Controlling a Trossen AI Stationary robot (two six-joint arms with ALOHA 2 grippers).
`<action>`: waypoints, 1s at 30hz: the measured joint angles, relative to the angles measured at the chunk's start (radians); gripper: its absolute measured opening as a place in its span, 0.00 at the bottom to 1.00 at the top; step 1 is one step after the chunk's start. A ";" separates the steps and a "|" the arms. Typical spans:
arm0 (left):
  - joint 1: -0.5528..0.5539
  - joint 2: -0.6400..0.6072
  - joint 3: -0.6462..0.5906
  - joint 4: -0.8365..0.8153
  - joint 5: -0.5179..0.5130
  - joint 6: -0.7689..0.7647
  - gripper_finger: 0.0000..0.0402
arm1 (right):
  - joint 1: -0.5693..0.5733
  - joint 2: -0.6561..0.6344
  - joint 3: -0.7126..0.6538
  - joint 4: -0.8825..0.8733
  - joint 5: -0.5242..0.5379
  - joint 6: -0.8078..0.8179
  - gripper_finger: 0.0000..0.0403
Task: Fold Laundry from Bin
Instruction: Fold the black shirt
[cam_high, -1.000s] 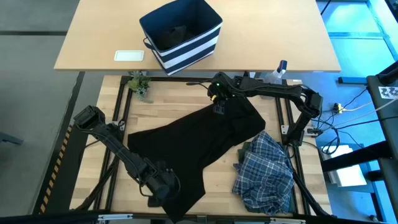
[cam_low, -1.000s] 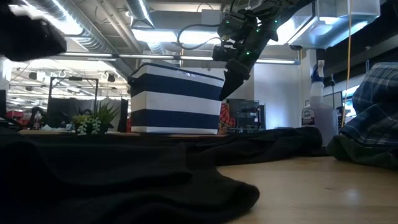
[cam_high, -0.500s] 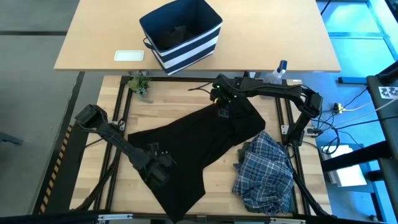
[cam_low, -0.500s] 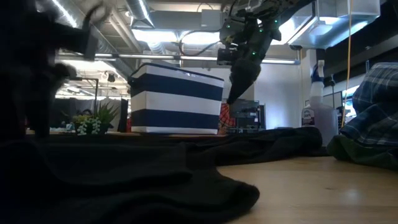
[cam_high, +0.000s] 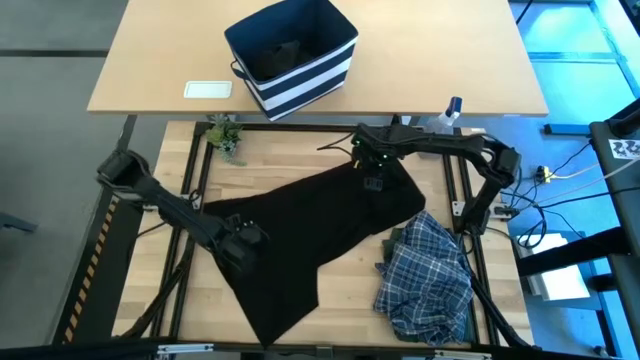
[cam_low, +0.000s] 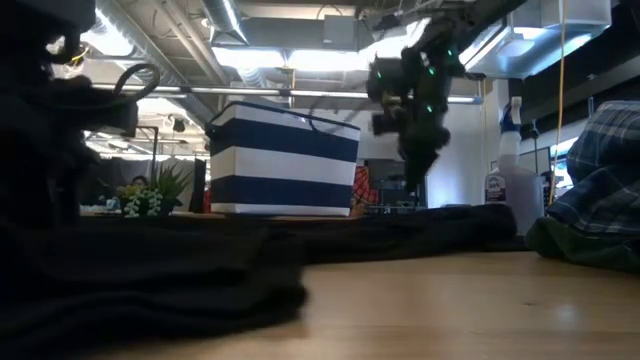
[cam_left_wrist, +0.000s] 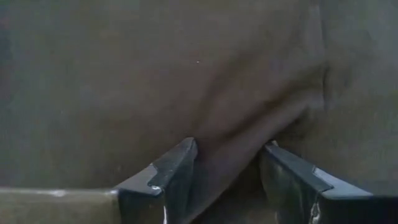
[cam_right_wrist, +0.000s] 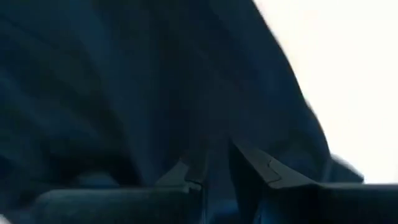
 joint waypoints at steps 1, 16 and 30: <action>0.007 -0.016 -0.016 -0.006 0.000 -0.014 0.43 | -0.014 0.000 -0.025 0.010 0.015 0.010 0.13; 0.168 -0.195 -0.061 -0.389 -0.144 -0.054 0.43 | -0.107 -0.006 -0.138 0.047 0.123 0.066 0.13; 0.274 -0.257 -0.056 -0.276 -0.150 0.055 0.43 | -0.198 0.021 -0.137 0.099 0.144 0.086 0.13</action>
